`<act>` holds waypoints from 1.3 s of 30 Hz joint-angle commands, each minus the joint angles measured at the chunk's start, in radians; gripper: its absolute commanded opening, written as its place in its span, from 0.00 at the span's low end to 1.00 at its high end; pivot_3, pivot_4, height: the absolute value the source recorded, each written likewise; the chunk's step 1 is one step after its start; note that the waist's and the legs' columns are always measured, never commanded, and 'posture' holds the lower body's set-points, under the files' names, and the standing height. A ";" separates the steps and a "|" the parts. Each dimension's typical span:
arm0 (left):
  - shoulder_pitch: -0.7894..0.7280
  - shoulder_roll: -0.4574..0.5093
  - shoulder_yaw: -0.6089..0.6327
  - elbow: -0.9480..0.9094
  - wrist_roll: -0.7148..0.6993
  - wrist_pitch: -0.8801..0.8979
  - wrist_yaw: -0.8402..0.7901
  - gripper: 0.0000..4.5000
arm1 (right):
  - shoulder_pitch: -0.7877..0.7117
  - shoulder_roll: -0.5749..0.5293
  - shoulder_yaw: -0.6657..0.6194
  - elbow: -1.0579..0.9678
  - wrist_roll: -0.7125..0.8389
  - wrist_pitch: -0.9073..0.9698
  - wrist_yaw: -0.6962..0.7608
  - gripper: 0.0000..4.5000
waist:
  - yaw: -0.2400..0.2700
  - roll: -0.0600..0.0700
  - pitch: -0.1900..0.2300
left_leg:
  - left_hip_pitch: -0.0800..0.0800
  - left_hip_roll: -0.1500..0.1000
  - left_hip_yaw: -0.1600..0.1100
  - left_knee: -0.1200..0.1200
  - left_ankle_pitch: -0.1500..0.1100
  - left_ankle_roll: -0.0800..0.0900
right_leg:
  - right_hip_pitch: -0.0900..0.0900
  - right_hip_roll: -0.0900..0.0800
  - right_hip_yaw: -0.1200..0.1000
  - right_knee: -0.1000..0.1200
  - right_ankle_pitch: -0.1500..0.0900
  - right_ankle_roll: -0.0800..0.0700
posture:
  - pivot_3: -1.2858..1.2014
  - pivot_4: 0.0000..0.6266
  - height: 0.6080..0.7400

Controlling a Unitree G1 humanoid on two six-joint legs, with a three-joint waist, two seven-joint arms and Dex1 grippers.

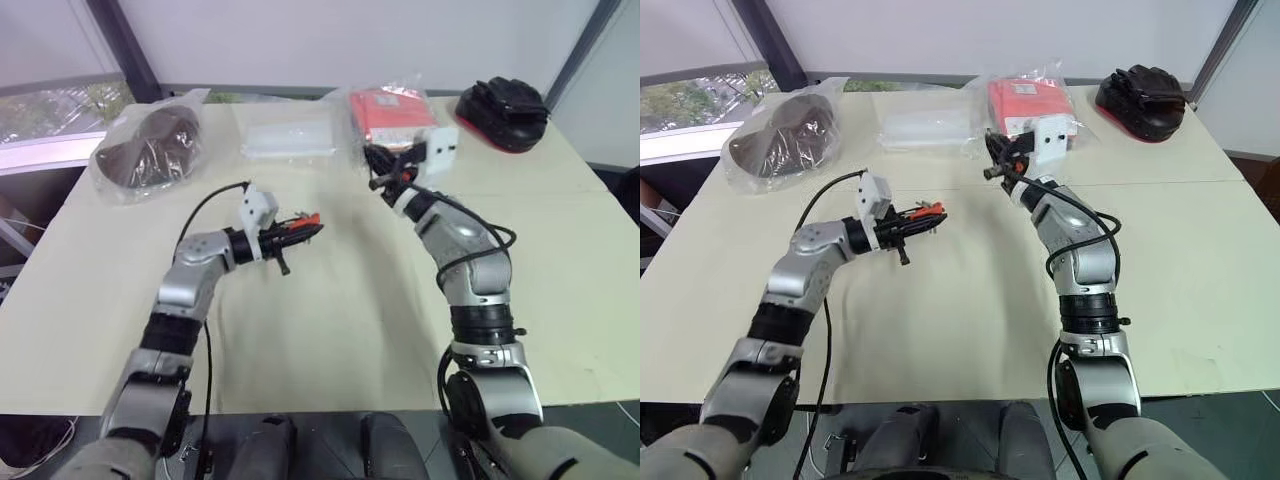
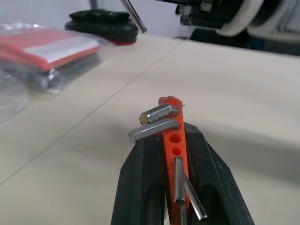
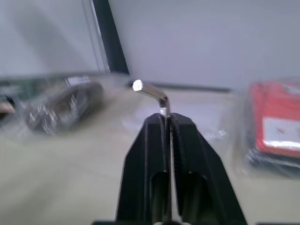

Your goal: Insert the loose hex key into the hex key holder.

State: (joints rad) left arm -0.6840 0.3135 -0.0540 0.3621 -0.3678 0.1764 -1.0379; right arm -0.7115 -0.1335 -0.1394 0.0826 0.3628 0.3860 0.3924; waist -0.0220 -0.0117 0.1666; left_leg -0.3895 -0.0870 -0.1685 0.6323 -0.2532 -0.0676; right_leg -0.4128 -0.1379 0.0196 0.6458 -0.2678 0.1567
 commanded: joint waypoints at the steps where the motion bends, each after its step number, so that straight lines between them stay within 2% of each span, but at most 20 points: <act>1: -0.072 -0.022 0.034 0.069 -0.032 -0.016 -0.034 0.00 | 0.004 0.019 -0.021 -0.050 0.073 -0.037 0.042 0.01 | -0.004 0.000 0.000 | 0.000 0.000 0.000 0.000 0.000 0.000 | 0.000 0.000 0.000 0.000 0.000 0.000 | 0.52 0.24 1.00; 8: -0.154 -0.066 0.023 0.189 -0.002 -0.075 -0.067 0.00 | 0.042 0.052 0.001 -0.124 0.165 -0.003 0.074 0.01 | -0.027 0.000 0.000 | -0.001 0.000 0.000 -0.001 0.000 0.000 | -0.002 0.000 0.000 0.001 0.000 0.000 | 0.52 0.24 1.00; 14: -0.176 -0.094 0.027 0.239 0.008 -0.103 -0.068 0.00 | 0.062 0.059 0.024 -0.152 0.187 0.011 0.074 0.01 | -0.026 0.000 0.000 | -0.001 0.000 0.000 -0.001 0.000 0.000 | -0.003 0.000 0.000 0.002 0.000 0.000 | 0.52 0.24 1.00; 39: -0.192 -0.131 0.035 0.229 0.004 -0.101 -0.058 0.00 | 0.118 0.062 0.047 -0.125 0.175 -0.037 0.086 0.01 | -0.024 0.000 0.000 | -0.002 0.000 0.000 -0.001 0.000 0.000 | -0.004 0.000 0.001 0.002 0.000 0.000 | 0.52 0.24 1.00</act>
State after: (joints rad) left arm -0.8471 0.1862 -0.0291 0.6271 -0.3576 0.0833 -1.0979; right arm -0.5901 -0.0767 -0.0943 -0.0249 0.5330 0.3702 0.4711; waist -0.0458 -0.0116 0.1666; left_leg -0.3913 -0.0870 -0.1680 0.6314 -0.2530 -0.0677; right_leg -0.4168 -0.1379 0.0203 0.6477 -0.2678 0.1567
